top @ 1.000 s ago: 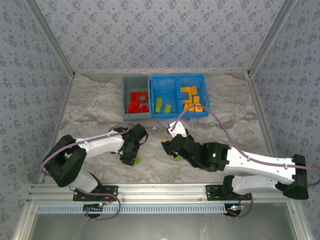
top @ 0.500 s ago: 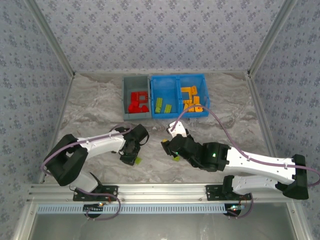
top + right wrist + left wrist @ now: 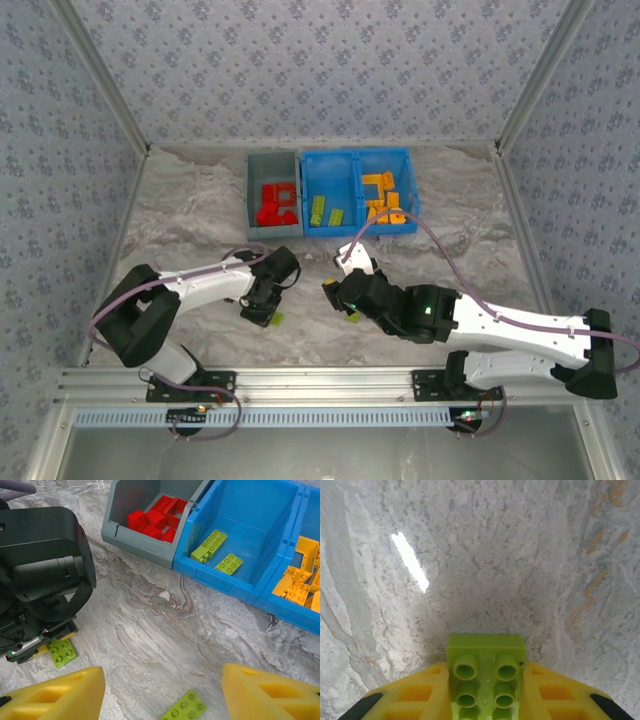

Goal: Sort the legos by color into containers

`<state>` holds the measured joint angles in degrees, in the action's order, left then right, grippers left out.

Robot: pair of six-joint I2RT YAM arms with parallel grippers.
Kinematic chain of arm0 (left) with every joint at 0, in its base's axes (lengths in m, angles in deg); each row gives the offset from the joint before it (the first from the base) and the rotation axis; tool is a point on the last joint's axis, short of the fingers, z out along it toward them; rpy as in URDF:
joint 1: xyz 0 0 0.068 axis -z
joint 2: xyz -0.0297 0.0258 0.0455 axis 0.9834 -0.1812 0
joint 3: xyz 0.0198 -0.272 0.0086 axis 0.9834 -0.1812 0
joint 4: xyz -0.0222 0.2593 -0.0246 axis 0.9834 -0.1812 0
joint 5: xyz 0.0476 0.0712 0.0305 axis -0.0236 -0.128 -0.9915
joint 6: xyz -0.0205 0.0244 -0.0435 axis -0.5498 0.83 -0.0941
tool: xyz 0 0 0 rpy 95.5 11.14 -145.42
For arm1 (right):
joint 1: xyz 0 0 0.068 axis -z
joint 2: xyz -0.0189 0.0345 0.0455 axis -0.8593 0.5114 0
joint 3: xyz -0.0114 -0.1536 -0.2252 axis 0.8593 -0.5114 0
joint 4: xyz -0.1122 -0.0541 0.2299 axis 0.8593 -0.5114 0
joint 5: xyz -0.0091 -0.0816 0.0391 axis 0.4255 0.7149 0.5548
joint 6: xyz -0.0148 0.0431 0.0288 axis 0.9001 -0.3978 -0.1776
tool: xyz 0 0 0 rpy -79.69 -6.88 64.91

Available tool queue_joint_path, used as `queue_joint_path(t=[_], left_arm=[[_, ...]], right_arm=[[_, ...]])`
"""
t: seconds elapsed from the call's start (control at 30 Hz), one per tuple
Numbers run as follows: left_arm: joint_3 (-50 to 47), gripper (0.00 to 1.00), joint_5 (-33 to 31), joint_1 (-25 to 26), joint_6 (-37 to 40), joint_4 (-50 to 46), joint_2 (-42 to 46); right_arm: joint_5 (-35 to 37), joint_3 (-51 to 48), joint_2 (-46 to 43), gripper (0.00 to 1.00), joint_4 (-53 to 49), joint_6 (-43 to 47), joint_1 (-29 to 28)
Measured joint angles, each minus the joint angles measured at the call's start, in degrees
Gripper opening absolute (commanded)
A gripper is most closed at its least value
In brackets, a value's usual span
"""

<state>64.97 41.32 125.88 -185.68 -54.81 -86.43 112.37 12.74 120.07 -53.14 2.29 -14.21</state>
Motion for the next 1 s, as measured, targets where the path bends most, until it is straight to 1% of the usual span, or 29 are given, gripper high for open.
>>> queue_joint_path(t=[0.13, 0.27, 0.37, 0.47, 0.57, 0.77, 0.87, 1.0], left_arm=[[4.1, 0.31, -0.8, 0.5, 3.3, -2.9, 0.1], [12.7, 0.32, -2.9, 0.6, 8.0, -5.6, 0.4], [19.3, 0.32, -4.5, 0.7, 11.9, -6.6, 0.4], [26.3, 0.32, -5.6, 0.7, 16.4, -7.6, -0.7], [35.0, 0.32, -7.0, 0.7, 21.6, -8.2, -4.4], [48.5, 0.32, -7.9, 0.3, 31.3, -7.9, -12.7], [54.4, 0.33, -7.9, -0.7, 36.0, -7.5, -17.7], [62.5, 0.32, -8.0, -3.0, 42.5, -6.0, -25.3]], right_arm=[[0.0, 0.0, -0.2, 0.66, 0.0, 0.0, 0.0], [-0.2, 0.2, -1.5, 0.66, -0.1, 0.9, 1.2], [-0.7, 1.5, -2.8, 0.66, -0.2, 1.6, 3.8], [-1.7, 3.3, -4.1, 0.66, -0.2, 1.9, 8.1], [-3.9, 4.3, -5.2, 0.67, 0.1, 1.9, 13.3], [-10.1, 5.3, -5.0, 0.67, 0.5, -0.9, 22.2], [-12.2, 5.7, -4.2, 0.67, 2.3, -1.9, 24.5], [-13.1, 7.3, -1.8, 0.68, 4.2, -2.9, 25.0]])
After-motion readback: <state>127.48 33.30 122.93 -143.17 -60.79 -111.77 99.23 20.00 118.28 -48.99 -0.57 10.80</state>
